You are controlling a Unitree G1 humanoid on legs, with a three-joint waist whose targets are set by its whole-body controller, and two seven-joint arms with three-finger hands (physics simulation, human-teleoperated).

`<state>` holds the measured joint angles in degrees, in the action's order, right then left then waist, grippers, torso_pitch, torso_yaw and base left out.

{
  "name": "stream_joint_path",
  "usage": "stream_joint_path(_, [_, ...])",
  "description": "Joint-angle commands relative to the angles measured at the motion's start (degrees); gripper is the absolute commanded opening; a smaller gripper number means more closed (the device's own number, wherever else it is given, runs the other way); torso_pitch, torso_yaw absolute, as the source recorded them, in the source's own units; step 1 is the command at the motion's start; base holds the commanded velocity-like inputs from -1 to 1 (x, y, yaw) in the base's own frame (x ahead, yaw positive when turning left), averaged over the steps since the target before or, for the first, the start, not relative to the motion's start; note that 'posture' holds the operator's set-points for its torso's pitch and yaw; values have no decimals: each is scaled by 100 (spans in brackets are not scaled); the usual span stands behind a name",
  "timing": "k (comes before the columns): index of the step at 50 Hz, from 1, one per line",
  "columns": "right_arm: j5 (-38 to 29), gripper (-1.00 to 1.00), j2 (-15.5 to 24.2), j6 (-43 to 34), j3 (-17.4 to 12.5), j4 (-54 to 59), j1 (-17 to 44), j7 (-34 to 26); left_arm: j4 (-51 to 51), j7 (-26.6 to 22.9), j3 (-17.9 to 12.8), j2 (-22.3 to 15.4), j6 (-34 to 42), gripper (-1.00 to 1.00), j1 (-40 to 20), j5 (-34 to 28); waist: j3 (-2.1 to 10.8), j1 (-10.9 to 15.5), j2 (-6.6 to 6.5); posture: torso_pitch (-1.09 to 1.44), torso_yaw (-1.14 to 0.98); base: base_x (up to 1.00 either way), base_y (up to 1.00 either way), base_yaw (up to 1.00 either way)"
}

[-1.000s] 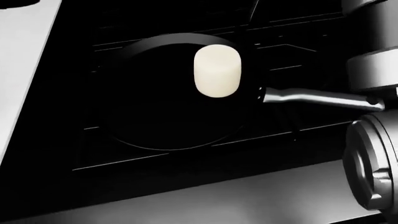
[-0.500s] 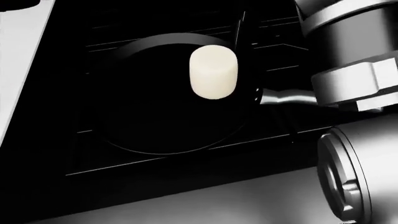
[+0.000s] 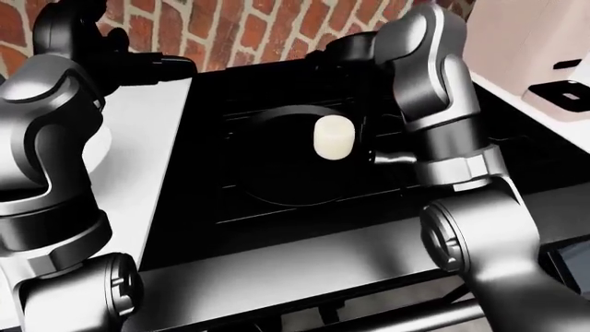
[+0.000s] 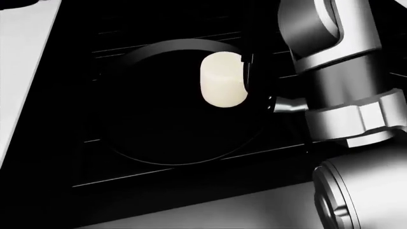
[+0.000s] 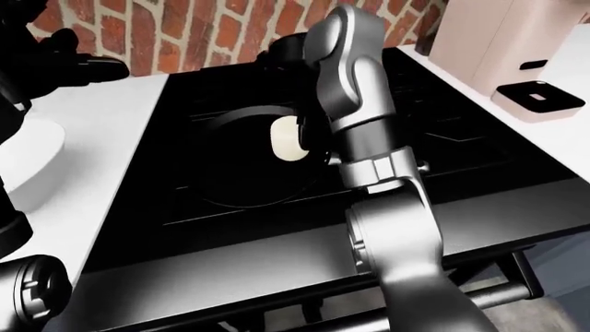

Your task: Pick the cheese from the pan and place it in the bowl.

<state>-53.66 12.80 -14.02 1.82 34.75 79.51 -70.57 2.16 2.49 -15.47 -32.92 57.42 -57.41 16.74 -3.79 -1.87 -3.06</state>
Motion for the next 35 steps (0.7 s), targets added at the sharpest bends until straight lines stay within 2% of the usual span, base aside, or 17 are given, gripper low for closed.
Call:
stream_joint_path(1, [-63,100,47,-35,-63,-277,212,-53,164,19,-63,-81,-160,100,-189,-11,195,-8,-25,0,0,0,0,0])
stream_joint_path(10, [-327,100,15,-264,-45,-550,1,-504,165,18,-77,-89,-168,100,-171,7,186,-9,-31,0,0,0,0,0])
stream_joint_path(35, [-560,100,-124,-262,-18,-571,-303,-635,159,19,-65,-77,-198,100,-142,6,219,4,-50,0,0,0,0,0])
